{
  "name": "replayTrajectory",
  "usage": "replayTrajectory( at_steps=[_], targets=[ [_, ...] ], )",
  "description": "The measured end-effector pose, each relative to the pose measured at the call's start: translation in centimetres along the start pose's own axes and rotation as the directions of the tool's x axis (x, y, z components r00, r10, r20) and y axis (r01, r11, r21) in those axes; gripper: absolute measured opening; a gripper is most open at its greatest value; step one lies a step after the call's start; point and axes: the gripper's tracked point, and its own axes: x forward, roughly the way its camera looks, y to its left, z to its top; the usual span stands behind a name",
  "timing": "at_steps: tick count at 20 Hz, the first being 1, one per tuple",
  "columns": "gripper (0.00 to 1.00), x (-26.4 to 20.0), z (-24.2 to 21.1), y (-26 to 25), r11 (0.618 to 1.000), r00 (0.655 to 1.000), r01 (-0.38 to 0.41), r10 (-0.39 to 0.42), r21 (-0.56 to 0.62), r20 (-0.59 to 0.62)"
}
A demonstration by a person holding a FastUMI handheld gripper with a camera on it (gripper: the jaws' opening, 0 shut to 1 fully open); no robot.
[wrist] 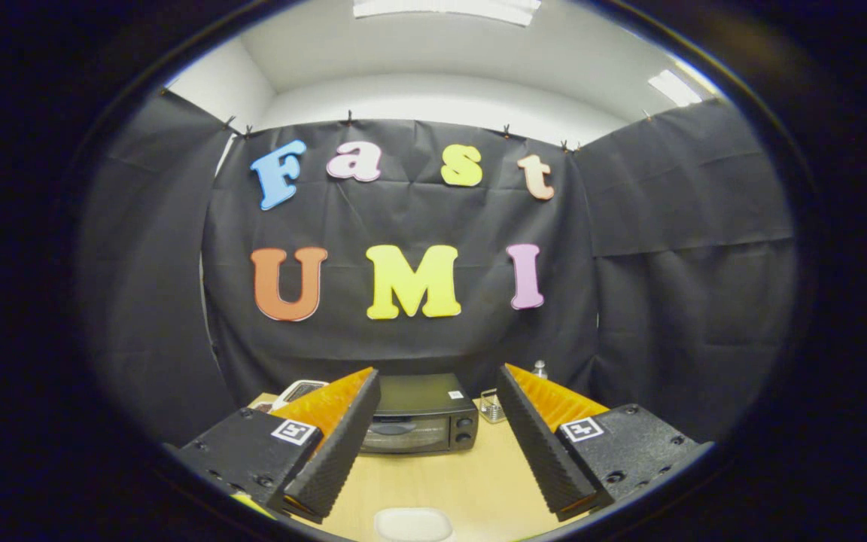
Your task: Open the toaster oven, put the food inside, and close the toaster oven door.
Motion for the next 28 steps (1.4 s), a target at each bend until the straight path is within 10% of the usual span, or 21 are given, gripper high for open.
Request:
replayTrajectory(
  at_steps=[8, 28],
  targets=[
    [1.00, -6.9, -6.9, -3.8, 0.997, 1.000, -0.002, 0.004, 0.083, -0.027],
    [1.00, -11.2, -5.8, -3.6, 0.994, 0.994, -0.102, 0.099, 0.047, 0.054]
  ],
)
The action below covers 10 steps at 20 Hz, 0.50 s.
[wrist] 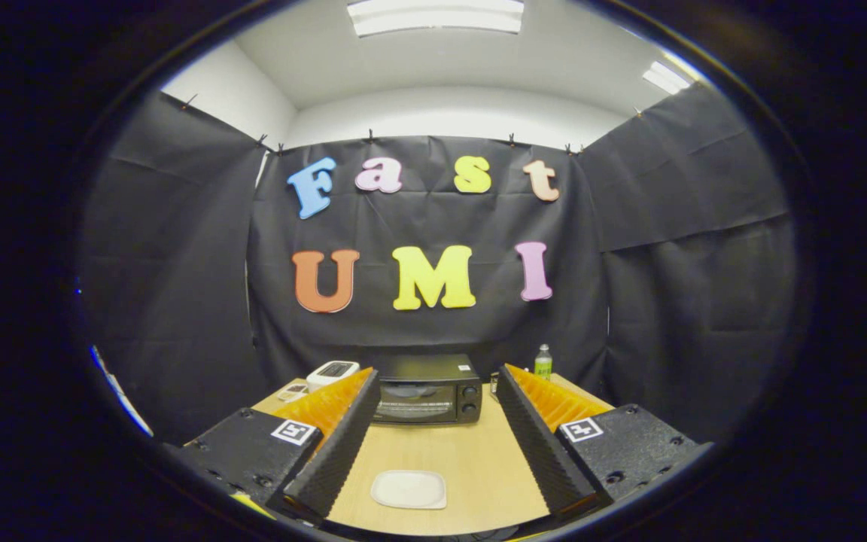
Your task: Open the toaster oven, put the food inside, and close the toaster oven door.
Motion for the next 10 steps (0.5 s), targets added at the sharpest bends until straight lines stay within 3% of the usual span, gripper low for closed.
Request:
replayTrajectory(
  at_steps=[10],
  targets=[
    [1.00, -0.20, -0.05, -0.90, 0.999, 0.999, 0.020, -0.021, 0.034, 0.036]
  ],
)
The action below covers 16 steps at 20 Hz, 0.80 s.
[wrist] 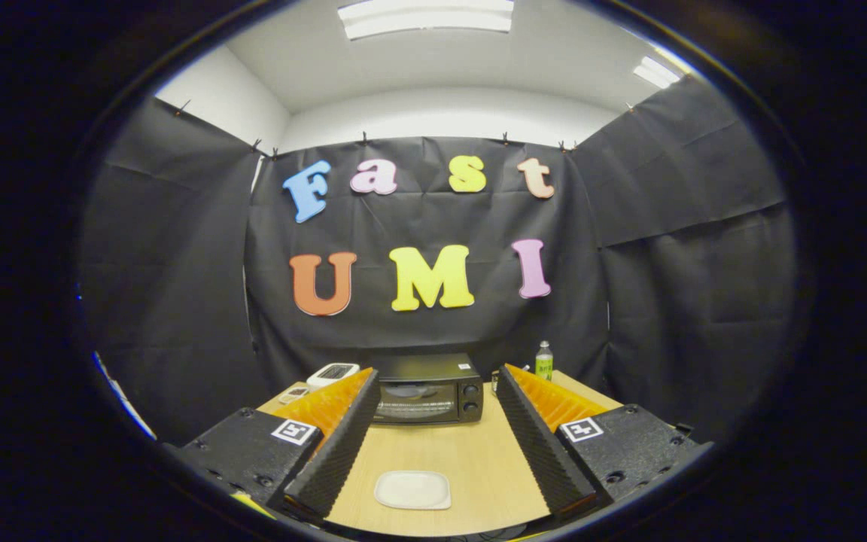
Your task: Open the toaster oven, put the food inside, and close the toaster oven door.
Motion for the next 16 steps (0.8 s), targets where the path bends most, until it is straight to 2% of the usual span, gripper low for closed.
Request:
replayTrajectory(
  at_steps=[16],
  targets=[
    [1.00, -0.59, -0.22, 0.05, 0.999, 0.999, -0.033, 0.033, 0.009, 0.011]
  ],
)
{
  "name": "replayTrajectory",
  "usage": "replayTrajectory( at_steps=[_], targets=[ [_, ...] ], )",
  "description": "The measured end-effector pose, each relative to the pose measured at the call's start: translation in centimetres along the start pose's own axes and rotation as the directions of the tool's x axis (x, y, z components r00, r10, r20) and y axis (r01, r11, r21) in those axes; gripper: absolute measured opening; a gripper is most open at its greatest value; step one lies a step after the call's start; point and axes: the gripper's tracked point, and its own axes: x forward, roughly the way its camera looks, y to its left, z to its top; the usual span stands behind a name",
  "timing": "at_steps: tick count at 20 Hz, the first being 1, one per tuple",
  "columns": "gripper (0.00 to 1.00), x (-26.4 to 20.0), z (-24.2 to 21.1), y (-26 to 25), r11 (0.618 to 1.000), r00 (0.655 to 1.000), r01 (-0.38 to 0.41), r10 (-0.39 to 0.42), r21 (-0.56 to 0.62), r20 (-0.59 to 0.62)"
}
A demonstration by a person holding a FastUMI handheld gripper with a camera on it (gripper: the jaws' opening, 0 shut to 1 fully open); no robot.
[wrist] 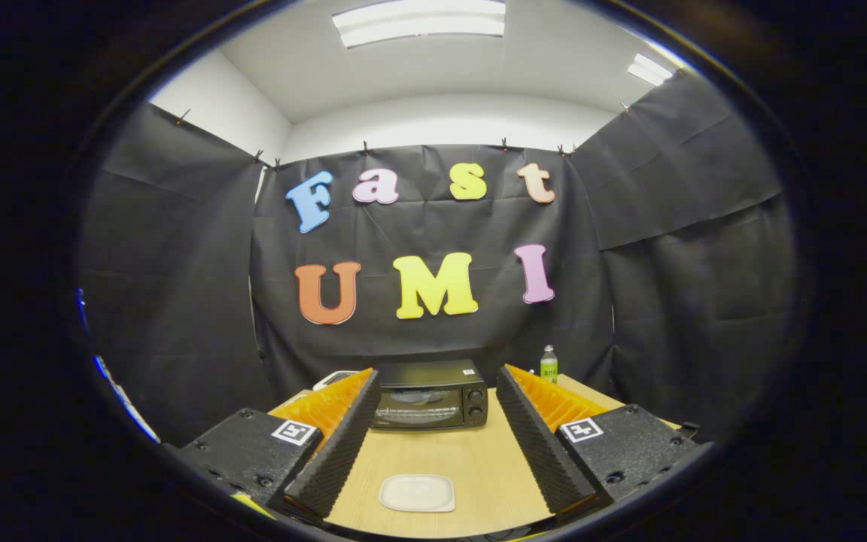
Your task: Open the toaster oven, put the food inside, and close the toaster oven door.
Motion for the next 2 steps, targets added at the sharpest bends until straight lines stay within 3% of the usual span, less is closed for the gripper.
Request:
replayTrajectory(
  at_steps=[2],
  targets=[
    [1.00, 0.03, 0.09, 0.21, 1.000, 1.000, -0.003, 0.003, -0.001, 0.002]
  ],
)
